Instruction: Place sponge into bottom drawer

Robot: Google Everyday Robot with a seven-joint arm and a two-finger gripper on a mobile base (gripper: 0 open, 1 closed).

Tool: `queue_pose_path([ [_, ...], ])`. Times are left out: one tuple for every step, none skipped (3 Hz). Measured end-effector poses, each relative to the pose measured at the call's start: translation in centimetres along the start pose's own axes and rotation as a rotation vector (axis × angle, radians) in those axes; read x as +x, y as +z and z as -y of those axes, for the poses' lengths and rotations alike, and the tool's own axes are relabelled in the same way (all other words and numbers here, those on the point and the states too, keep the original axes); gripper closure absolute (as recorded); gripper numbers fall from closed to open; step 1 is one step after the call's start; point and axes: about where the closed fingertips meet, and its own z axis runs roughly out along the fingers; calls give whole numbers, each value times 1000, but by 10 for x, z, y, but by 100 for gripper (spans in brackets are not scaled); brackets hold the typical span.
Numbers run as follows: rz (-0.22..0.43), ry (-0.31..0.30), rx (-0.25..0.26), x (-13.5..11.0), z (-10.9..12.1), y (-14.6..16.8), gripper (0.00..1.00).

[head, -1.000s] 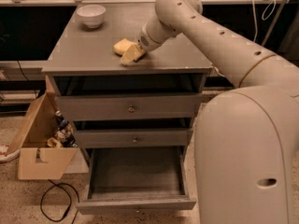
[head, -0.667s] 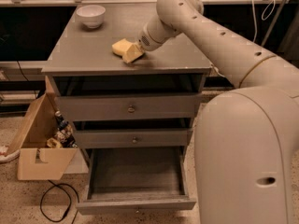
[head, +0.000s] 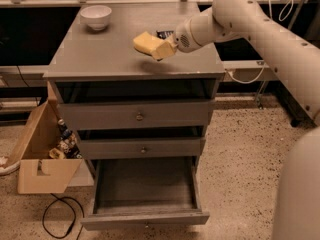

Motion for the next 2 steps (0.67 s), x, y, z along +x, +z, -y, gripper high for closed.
queue_pose_path([
  [13, -35, -5, 25, -23, -64, 100],
  [2, -87, -92, 61, -57, -96, 100],
])
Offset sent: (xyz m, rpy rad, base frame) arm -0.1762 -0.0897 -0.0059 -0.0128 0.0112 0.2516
